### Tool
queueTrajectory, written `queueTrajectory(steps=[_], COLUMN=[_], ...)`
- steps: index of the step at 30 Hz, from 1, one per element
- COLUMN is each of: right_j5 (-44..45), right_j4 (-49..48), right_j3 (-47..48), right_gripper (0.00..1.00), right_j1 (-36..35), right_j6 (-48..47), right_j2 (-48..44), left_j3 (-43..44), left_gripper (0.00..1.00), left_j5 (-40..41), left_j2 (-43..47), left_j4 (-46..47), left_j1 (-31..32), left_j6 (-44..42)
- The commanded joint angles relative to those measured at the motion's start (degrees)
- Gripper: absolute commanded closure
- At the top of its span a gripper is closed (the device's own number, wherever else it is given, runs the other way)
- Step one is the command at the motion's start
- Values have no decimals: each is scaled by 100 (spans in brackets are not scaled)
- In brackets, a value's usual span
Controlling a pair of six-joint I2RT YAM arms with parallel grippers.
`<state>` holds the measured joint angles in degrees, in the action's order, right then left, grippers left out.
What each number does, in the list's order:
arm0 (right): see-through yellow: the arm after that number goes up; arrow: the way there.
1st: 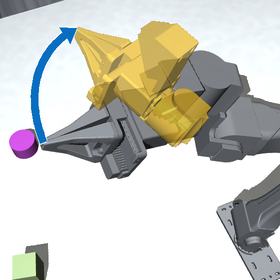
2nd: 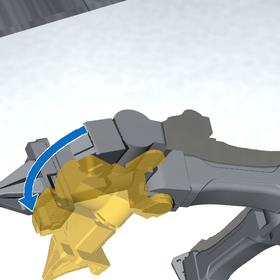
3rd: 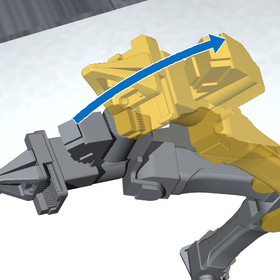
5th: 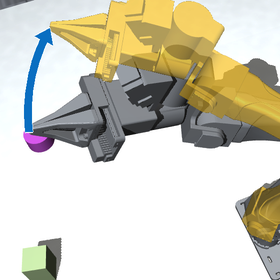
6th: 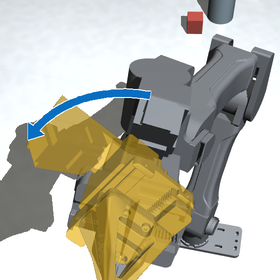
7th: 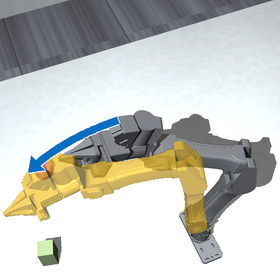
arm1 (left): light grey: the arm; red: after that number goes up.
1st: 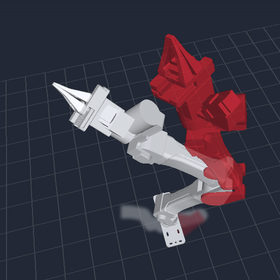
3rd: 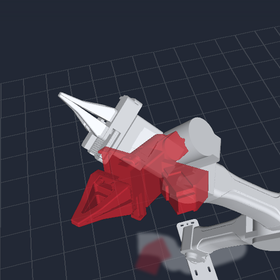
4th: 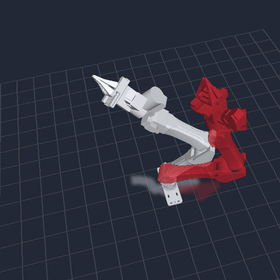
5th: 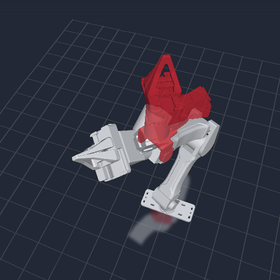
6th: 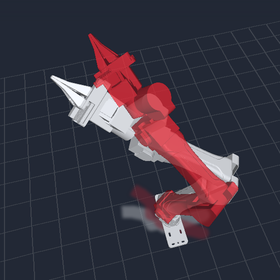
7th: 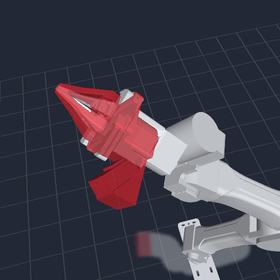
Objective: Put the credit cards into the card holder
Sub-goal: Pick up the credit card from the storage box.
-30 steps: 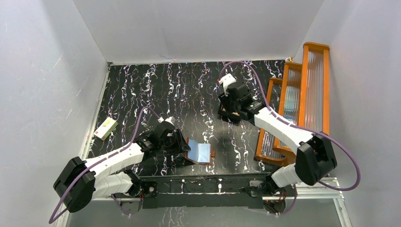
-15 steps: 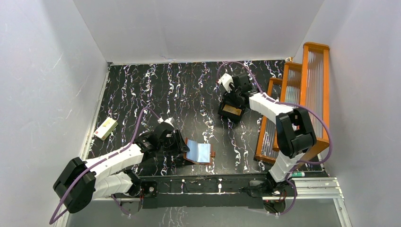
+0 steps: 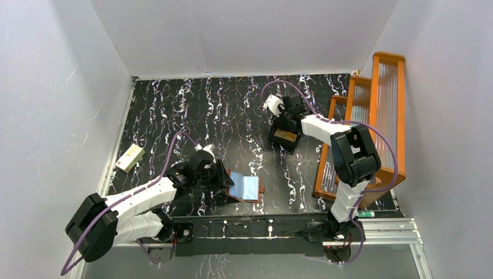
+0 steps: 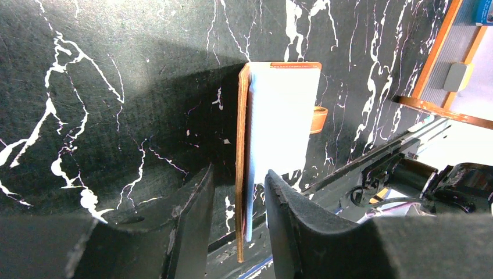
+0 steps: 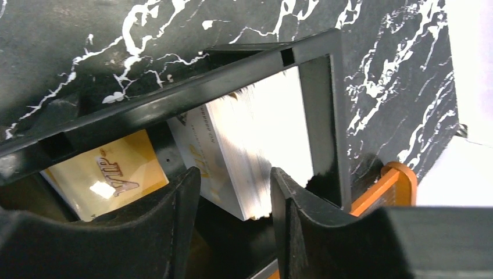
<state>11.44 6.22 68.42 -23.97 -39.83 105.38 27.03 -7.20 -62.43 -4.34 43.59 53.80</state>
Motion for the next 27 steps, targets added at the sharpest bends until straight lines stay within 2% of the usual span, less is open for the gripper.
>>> queueTrajectory(steps=[1,18,24,27], right_j5=[254,499,524,484], right_j4=[-553,-746,-630,-569], right_j3=[-38,-90,-49,-31], right_gripper=[47,69,81,83], right_j1=[32,33,35,32], right_j6=[-230,-247,-213,-163], right_j2=[-18,-316,-388,-441], left_j3=[2,-66,-70,-49], left_gripper=[65,65,65,65], left_j5=[-88,-122,-124,-124], left_j2=[74,128,125,122], left_j4=[-6,38,47,31], left_j1=[-35,-35,-35,-38], left_j6=[-72,25,25,9])
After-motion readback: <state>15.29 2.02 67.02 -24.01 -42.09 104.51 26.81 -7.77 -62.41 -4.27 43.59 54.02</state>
